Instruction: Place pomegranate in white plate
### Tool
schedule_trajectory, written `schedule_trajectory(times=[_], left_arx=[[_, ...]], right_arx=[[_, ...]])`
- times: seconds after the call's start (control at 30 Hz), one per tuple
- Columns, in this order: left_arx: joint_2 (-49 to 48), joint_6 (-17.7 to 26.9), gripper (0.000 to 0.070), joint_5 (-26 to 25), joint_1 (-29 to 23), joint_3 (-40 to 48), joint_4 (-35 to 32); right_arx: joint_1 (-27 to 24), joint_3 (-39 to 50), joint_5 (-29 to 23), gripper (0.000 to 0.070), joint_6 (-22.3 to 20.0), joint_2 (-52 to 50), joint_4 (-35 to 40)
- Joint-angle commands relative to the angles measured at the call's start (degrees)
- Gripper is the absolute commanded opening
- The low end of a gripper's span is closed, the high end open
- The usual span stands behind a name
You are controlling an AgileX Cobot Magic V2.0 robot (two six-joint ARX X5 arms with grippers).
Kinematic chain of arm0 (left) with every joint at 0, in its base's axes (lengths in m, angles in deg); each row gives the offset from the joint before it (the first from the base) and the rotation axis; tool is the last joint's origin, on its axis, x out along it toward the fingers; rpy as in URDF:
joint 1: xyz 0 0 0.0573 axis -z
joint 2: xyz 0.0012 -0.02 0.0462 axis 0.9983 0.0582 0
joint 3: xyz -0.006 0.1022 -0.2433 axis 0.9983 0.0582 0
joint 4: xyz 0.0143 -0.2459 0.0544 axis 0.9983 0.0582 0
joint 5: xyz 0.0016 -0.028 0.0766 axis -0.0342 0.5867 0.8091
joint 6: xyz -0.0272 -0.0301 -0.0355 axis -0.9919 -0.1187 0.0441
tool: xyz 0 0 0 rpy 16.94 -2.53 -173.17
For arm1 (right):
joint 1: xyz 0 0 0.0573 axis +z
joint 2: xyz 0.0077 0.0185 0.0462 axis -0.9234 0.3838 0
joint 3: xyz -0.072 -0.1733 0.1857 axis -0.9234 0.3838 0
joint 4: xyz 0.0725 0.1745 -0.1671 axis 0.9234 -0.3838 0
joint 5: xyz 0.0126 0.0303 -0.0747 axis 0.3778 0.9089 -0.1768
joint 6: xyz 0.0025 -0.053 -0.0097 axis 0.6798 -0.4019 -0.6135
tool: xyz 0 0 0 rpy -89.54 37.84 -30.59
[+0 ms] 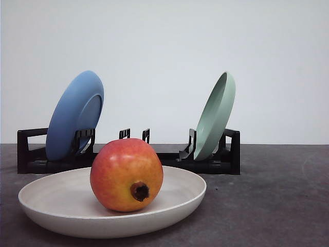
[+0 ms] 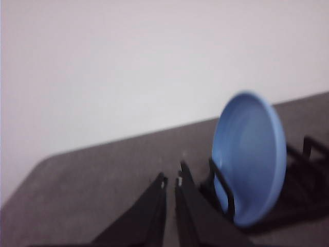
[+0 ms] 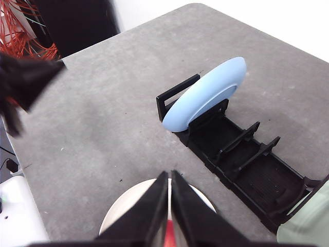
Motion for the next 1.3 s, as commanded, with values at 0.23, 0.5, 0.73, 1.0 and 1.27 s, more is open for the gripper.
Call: schedule_trajectory(times=[0.23,0.5,0.73,1.0,1.27], left_arx=[[-4.37,-1.29,0.0011,-0.11,-1.97,8.1,-0.44],[-6.6,-2.06,0.0011,-0.11,-2.73,11.78,1.95],[-6.6,-2.01,0.0011,0.03,-2.73,12.63,5.59],[-6.6,-2.13,0.0011,0.11,-2.7,12.63,5.49],[-6.6,-2.13,0.0011,0.11,-2.7,12.63,5.49]], right_arx=[[0.61,-0.74,-0.04,0.0,-0.22,0.37,0.65],[0.61,-0.74,-0.04,0.0,-0.22,0.37,0.65],[0.61,-0.74,-0.04,0.0,-0.22,0.37,0.65],[0.61,-0.74,-0.04,0.0,-0.22,0.37,0.65],[0.61,-0.74,-0.04,0.0,-0.22,0.37,0.65]])
